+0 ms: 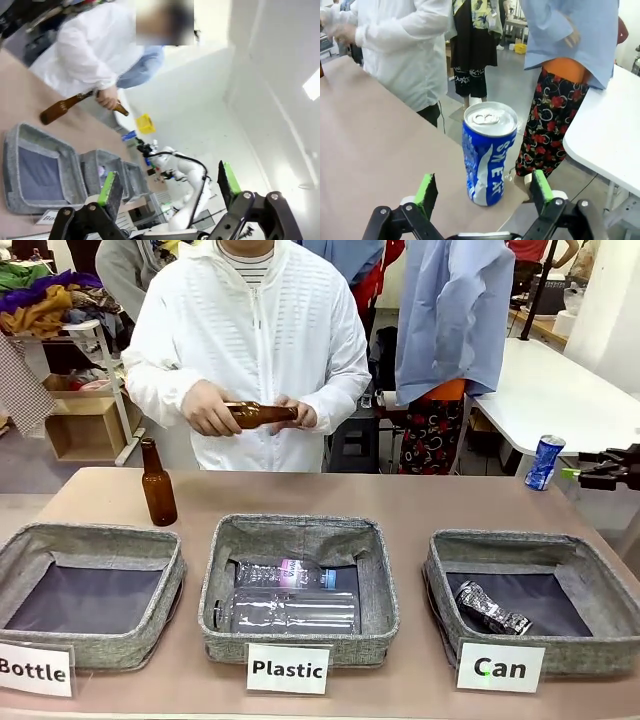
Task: Sort the can waste into the basket.
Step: Pick up the can waste from the table and place it in the right Fabric basket.
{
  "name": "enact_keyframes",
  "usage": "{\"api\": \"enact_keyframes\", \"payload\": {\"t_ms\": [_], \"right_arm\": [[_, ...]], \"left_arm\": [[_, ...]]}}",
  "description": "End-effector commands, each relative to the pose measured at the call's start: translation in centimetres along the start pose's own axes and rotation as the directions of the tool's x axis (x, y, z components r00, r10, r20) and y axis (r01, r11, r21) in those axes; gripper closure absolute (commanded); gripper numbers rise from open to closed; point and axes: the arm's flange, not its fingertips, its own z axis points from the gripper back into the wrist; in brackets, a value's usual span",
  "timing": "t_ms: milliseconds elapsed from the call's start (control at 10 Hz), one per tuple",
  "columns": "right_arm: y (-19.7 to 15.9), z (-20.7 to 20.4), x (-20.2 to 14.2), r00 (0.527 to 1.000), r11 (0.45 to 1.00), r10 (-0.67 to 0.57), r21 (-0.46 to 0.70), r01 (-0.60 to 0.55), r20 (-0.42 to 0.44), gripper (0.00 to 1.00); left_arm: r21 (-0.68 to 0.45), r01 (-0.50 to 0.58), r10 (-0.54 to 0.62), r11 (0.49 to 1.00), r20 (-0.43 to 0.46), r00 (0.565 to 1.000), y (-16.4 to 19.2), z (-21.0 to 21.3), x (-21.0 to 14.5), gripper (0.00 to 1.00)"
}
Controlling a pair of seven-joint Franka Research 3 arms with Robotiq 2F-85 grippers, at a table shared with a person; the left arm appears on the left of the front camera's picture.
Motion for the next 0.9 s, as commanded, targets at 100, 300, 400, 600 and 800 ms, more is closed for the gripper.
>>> {"api": "enact_keyframes", "payload": {"t_ms": [100,300,400,600,800], "right_arm": [[-0.5,-2.4,-0.8,1.000,1.000,0.001,-0.012,-0.001,0.011,0.00],[-0.6,-3.4,-1.1,0.999,0.999,-0.045,0.013,0.045,0.020,0.00],[-0.7,-3.9,-1.3,0.998,0.998,-0.054,0.017,0.054,0.021,0.00],[-0.9,-4.5,-1.4,0.996,0.997,-0.077,0.018,0.076,0.051,0.00],[-0.9,-5.2,-1.5,0.990,0.994,-0.108,0.029,0.106,0.093,0.00]], "left_arm": [[-0.162,-0.016,0.012,0.987,-0.029,1.000,1.9,0.6,2.0,0.00],[-0.147,-0.038,0.033,0.988,-0.033,0.999,2.3,0.2,2.6,0.00],[-0.142,-0.046,0.040,0.989,-0.045,0.998,2.5,-0.1,3.0,0.00],[-0.144,-0.057,0.050,0.988,-0.055,0.997,2.9,-0.7,3.2,0.00],[-0.133,-0.072,0.063,0.988,-0.066,0.996,3.1,-1.2,3.2,0.00]]}}
